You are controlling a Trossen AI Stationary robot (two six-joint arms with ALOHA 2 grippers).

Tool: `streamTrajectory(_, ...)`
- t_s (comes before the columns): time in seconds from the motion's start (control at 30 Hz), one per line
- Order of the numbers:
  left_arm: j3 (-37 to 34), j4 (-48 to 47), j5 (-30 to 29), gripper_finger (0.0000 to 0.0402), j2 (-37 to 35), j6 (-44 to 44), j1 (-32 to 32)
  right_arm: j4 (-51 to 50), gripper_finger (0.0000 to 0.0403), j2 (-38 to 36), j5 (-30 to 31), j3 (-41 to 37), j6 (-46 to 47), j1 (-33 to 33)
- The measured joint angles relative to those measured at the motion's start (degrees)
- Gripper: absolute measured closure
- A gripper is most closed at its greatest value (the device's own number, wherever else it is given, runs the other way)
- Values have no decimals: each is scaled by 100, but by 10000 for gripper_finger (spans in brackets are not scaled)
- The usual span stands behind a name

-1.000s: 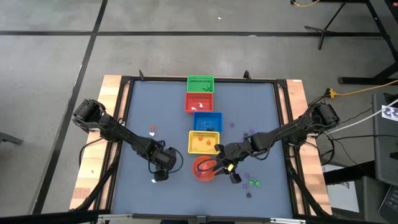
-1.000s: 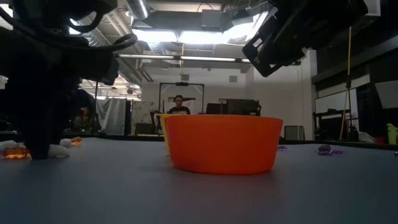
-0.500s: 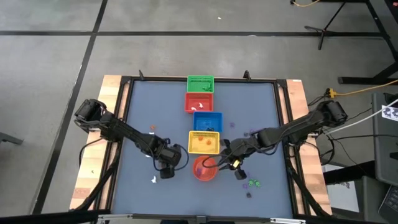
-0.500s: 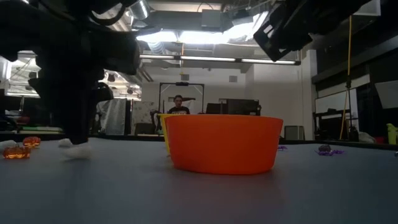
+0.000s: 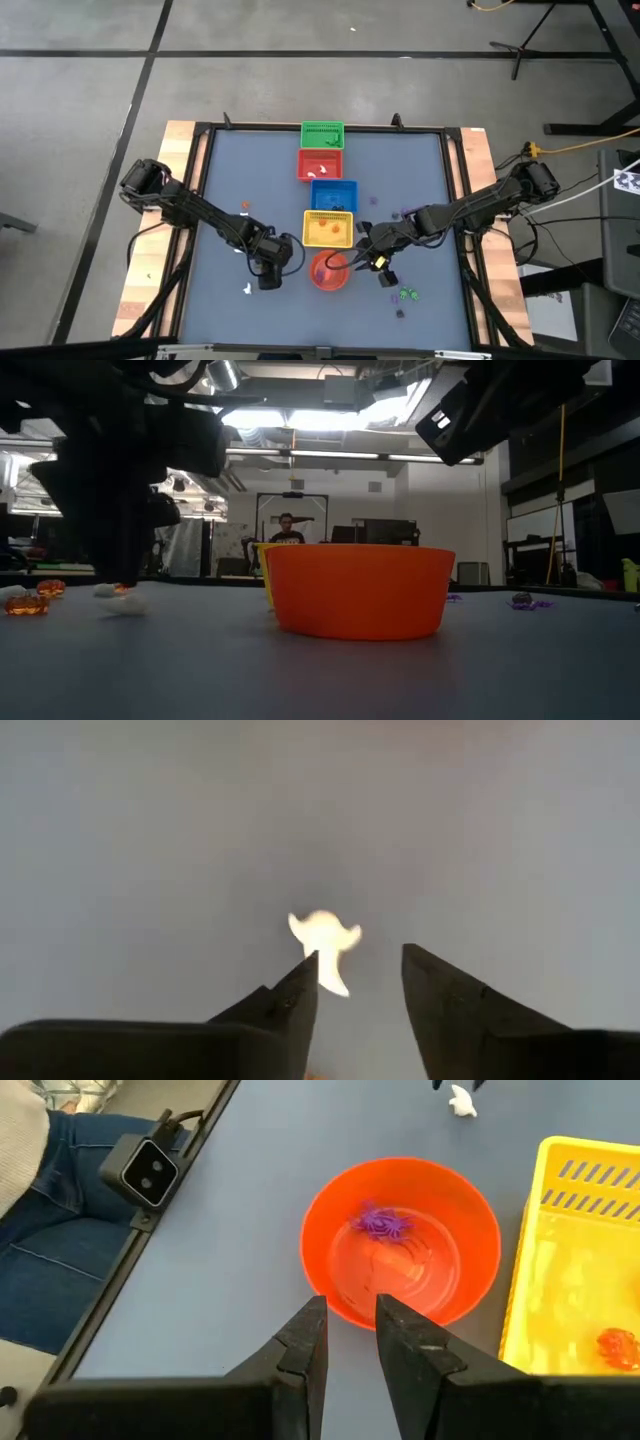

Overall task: Sort Halloween decoration
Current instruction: Put the white ghost toy into the red bin

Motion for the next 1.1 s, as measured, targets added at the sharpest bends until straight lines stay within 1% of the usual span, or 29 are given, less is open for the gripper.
streamTrajectory(0.13,2,43,-403,239,-3,4,0,2,317,0,2,0,-74,4)
streamTrajectory(0.27,2,43,-446,232,-3,120,-29,-3,317,0,2,0,-129,8)
streamTrajectory(0.47,2,73,-500,231,90,446,-222,2,317,2,2,0,-131,8)
streamTrajectory(0.63,4,173,-801,231,338,461,-304,7,317,2,3,0,-131,8)
streamTrajectory(0.87,4,138,-929,232,377,461,-304,-1,317,4,4,0,-129,8)
streamTrajectory(1.1,-36,159,-937,251,377,457,-295,2,317,4,4,0,-129,8)
